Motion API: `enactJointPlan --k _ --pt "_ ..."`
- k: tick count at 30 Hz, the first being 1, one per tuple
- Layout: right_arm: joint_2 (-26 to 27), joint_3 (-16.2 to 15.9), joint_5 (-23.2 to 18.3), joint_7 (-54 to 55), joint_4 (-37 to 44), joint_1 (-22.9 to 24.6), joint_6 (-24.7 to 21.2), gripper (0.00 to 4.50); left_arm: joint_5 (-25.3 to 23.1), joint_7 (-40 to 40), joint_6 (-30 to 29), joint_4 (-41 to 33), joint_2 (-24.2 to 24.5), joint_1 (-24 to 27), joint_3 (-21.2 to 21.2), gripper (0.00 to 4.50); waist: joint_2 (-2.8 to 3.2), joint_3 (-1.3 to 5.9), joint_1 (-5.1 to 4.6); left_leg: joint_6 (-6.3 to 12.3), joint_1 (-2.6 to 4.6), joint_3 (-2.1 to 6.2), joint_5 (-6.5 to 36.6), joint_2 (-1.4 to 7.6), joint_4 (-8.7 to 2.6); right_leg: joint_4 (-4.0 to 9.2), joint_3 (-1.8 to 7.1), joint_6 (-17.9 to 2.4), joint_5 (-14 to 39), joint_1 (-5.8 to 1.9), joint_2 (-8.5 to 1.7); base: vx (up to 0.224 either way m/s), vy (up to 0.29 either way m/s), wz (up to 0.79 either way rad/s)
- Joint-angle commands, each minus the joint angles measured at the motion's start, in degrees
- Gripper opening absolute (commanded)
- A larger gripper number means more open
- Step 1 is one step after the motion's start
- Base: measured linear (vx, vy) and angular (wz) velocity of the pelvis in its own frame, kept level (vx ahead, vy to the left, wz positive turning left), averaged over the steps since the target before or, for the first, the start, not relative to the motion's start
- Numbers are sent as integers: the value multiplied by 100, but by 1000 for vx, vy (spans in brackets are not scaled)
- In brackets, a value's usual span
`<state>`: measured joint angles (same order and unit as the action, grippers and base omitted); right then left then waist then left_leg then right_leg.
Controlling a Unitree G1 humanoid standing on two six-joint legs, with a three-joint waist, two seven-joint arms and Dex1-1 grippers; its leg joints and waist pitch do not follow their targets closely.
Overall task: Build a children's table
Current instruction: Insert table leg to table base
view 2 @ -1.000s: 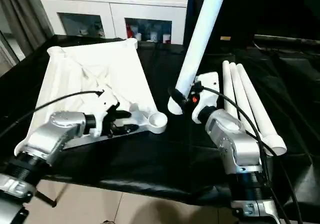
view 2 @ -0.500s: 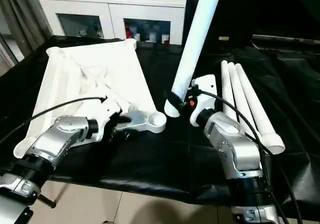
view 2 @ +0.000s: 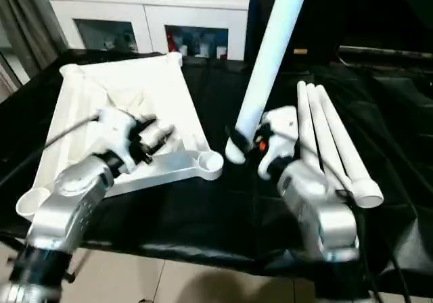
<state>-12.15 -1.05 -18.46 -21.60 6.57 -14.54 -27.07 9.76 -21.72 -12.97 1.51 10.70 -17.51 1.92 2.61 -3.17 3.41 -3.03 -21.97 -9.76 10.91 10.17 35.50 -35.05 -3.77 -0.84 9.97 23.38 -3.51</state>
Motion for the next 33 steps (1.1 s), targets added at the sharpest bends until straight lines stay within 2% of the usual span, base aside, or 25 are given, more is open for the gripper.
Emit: enactJointPlan --k 1,5,13,15,17,19,21,22,24,25,26,27,28,29,31,33 --pt "20 -8 8 27 73 -12 128 190 -82 134 -122 -133 15 85 -129 280 -83 359 20 103 66 106 1344 249 -474 534 273 -610 2334 -246 -428 0 0 0" --pt "124 -23 79 88 69 42 450 190 -99 384 -295 -426 12 321 -137 280 -72 345 14 81 62 121 1453 244 -491 563 269 -466 2473 -216 -417 0 0 0" --pt "162 -145 215 -20 -15 79 641 190 -103 513 -560 -652 34 366 -179 280 -77 354 36 95 41 121 1351 242 -494 526 280 -518 2167 -230 -422 0 0 0" --pt "169 -146 212 -26 -48 64 678 190 -98 525 -591 -681 51 375 -185 280 -83 342 35 55 79 127 1584 245 -513 544 280 -448 2492 -237 -432 0 0 0" --pt "174 -153 221 -28 -69 54 694 190 -96 526 -601 -689 56 377 -185 280 -65 318 8 -23 196 140 2220 241 -549 596 246 -288 3198 -244 -415 0 0 0" --pt "188 -157 232 -34 -90 39 708 190 -81 553 -646 -731 46 389 -205 280 -70 281 -22 7 295 135 2653 206 -560 684 193 -186 3710 -257 -381 0 0 0" --pt "193 -157 250 -26 -95 43 721 190 -60 579 -699 -788 30 411 -218 280 -72 255 -36 72 409 118 2841 169 -563 787 141 -107 4081 -280 -365 0 0 0" --pt "192 -161 265 -24 -98 53 739 190 -56 584 -715 -805 28 418 -212 280 -77 232 -59 108 444 111 2870 151 -572 852 110 -74 4240 -317 -365 0 0 0" --pt "206 -161 283 -15 -99 75 761 190 -50 594 -739 -823 22 424 -203 280 -76 245 -66 148 460 117 2771 157 -613 865 104 -98 4125 -390 -364 0 0 0" --pt "218 -157 283 -7 -96 84 760 190 -49 596 -744 -824 19 423 -200 280 -54 278 -64 164 449 124 2656 170 -648 836 129 -180 3859 -441 -360 56 4 -2" --pt "227 -157 285 -1 -91 97 762 190 -38 594 -748 -822 10 417 -199 280 -28 327 -55 211 432 120 2439 188 -671 763 164 -364 3384 -489 -350 56 4 -2" --pt "230 -159 292 5 -89 110 771 190 -32 594 -754 -815 0 409 -196 280 -34 344 -56 248 410 110 2303 193 -681 734 177 -467 3109 -519 -344 59 8 0" --pt "230 -164 300 9 -83 119 778 190 -28 595 -759 -806 -7 399 -196 280 -3 374 -47 313 387 97 2046 198 -687 668 191 -685 2585 -566 -334 63 6 0" --pt "230 -165 305 11 -74 128 780 190 -26 597 -764 -802 -10 393 -194 280 -7 399 -48 395 364 79 1787 189 -670 609 196 -908 2083 -609 -327 63 6 0" --pt "225 -159 305 8 -66 136 779 190 -28 600 -766 -795 -11 386 -189 280 -16 424 -33 537 319 46 1412 151 -624 551 208 -1167 1579 -678 -335 68 1 1" --pt "213 -148 308 3 -66 147 786 190 -32 606 -786 -803 -17 384 -187 280 -11 439 -15 659 290 34 1112 136 -592 519 204 -1288 1353 -723 -332 64 -1 1"
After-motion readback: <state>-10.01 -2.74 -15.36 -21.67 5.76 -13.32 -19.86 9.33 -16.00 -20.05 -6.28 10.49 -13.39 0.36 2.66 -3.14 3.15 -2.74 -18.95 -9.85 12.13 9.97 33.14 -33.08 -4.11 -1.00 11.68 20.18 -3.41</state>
